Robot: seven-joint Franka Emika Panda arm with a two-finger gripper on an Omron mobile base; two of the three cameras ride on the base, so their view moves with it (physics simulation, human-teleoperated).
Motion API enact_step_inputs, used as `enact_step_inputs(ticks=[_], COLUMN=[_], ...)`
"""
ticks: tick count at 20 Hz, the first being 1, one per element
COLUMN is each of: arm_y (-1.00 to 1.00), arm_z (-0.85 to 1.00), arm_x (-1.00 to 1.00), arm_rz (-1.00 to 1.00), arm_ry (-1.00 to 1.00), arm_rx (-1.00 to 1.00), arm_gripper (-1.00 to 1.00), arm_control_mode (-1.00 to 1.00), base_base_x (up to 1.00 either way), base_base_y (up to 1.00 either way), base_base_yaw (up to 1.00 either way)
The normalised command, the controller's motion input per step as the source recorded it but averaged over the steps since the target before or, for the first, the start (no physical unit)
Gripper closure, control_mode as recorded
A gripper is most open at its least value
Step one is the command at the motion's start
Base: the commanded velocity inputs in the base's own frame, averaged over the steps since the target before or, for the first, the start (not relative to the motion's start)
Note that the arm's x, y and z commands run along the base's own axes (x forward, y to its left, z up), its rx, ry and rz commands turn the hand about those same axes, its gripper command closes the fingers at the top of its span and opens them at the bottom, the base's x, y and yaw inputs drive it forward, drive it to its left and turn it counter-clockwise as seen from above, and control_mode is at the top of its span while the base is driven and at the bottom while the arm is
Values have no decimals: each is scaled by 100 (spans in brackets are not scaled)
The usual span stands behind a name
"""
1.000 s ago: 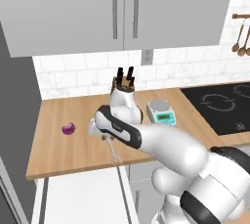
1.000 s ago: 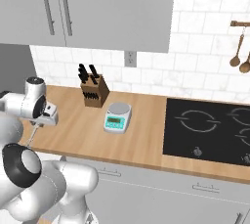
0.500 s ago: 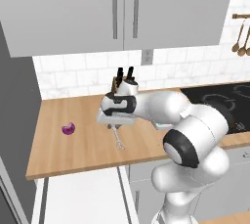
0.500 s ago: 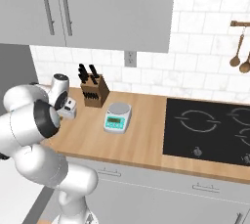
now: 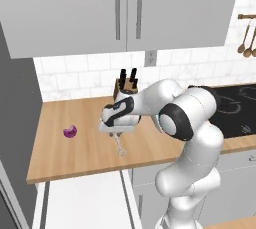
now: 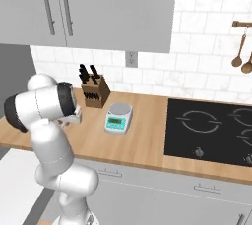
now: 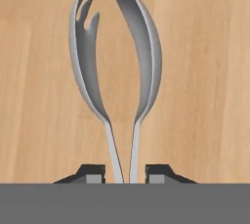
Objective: Pick the tongs from the drawer and place it on the counter.
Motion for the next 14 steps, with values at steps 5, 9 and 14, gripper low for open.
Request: enact_step_inputs(ticks=[5,9,14], arm_y=[0,0,-9], arm_z=[-6,5,56], arm_x=[29,0,-59], arm_rz=[0,-1,-2], arm_ry=[0,-2,-6], arm_rx=[0,0,-2], arm_gripper=[-100,-100,-100], arm_control_mode=[-100,-100,-100], base_base_x=[0,0,0], base_base_y=[0,0,0], base_base_yaw=[0,0,0])
